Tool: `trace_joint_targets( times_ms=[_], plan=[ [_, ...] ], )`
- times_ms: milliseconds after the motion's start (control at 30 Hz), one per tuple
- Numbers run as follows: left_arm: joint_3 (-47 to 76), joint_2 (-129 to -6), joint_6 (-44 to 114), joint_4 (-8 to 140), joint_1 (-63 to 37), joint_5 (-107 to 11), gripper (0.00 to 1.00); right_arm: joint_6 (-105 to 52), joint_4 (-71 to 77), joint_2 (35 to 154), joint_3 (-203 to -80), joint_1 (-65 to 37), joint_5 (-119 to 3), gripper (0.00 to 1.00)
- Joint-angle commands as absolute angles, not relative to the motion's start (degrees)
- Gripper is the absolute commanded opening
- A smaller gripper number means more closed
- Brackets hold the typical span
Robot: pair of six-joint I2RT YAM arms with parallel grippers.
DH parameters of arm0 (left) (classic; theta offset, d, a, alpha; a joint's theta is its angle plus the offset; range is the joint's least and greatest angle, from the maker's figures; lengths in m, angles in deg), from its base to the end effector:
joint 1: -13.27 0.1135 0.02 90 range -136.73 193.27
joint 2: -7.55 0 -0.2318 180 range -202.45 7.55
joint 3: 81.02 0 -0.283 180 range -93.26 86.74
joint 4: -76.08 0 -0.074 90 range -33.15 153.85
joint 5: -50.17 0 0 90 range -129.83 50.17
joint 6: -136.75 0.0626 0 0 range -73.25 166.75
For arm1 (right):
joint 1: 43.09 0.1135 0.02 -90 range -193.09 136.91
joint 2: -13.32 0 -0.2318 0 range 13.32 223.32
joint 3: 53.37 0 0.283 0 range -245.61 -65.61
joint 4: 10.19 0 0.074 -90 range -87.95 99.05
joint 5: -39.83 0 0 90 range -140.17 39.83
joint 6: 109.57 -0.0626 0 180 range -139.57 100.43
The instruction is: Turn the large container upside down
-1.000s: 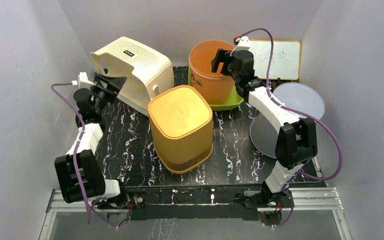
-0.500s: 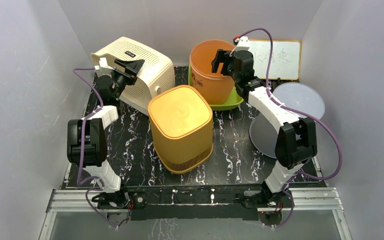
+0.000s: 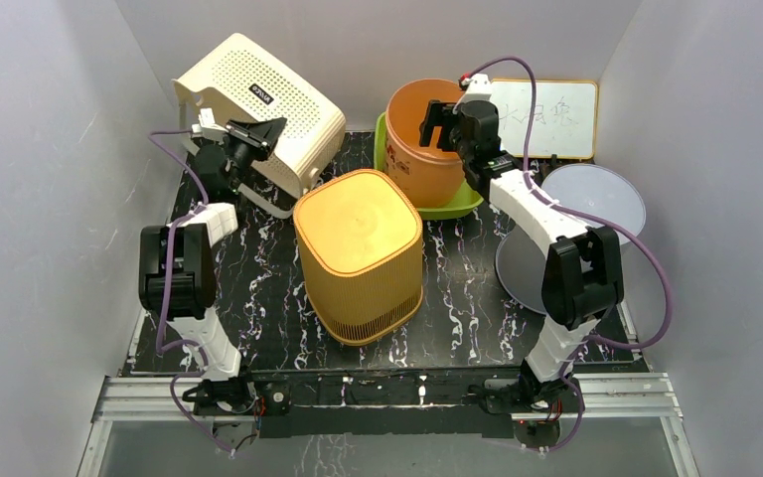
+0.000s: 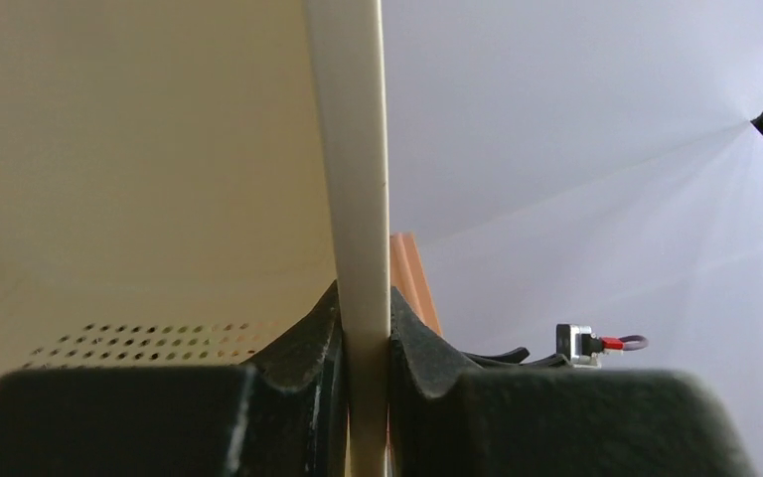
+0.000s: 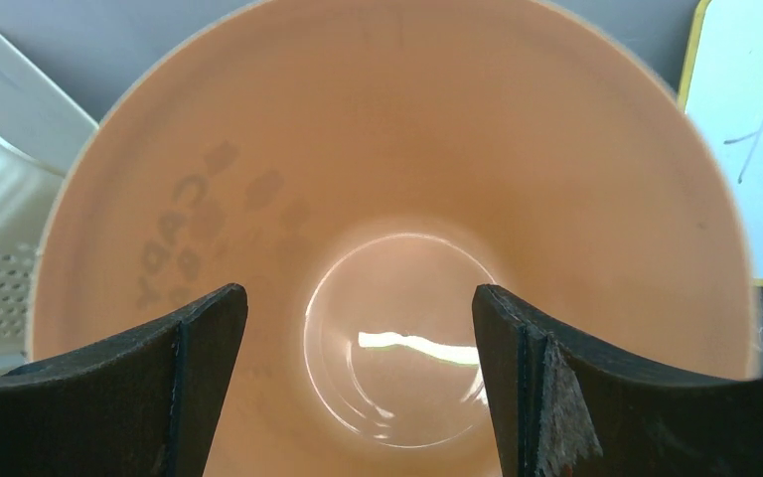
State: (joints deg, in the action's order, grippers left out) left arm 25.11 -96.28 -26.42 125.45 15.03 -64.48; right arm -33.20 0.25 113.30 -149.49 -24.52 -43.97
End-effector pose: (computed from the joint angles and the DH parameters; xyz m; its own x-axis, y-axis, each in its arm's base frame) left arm 0.4446 -0.0125 0.2408 -0.2535 -0.8781 -0.4057 0.4237 0.2763 -0.8626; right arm 0.4520 0.1447 0.2891 -0.2788 0.1535 -0.9480 -0.1561 0.9668 0.2024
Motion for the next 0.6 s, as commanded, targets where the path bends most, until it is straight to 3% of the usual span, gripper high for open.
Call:
trace_joint_targets(
  times_ms=[0,267,567],
  plan=[
    [22.99,-96.76,-24.21,138.87,15.34,-67.2,0.0,-33.65,2.23,115.09,-150.59,-25.07,-43.53,0.82],
    [16.76,-105.84,-37.17,165.57,15.34,-69.17,0.0,-33.05,2.49,115.83,-151.38,-25.18,-43.04,0.83],
    [7.87,-109.56,-38.73,166.33,15.24,-73.55,0.0,-32.51,3.02,115.68,-152.27,-25.26,-40.32,0.83]
  ],
)
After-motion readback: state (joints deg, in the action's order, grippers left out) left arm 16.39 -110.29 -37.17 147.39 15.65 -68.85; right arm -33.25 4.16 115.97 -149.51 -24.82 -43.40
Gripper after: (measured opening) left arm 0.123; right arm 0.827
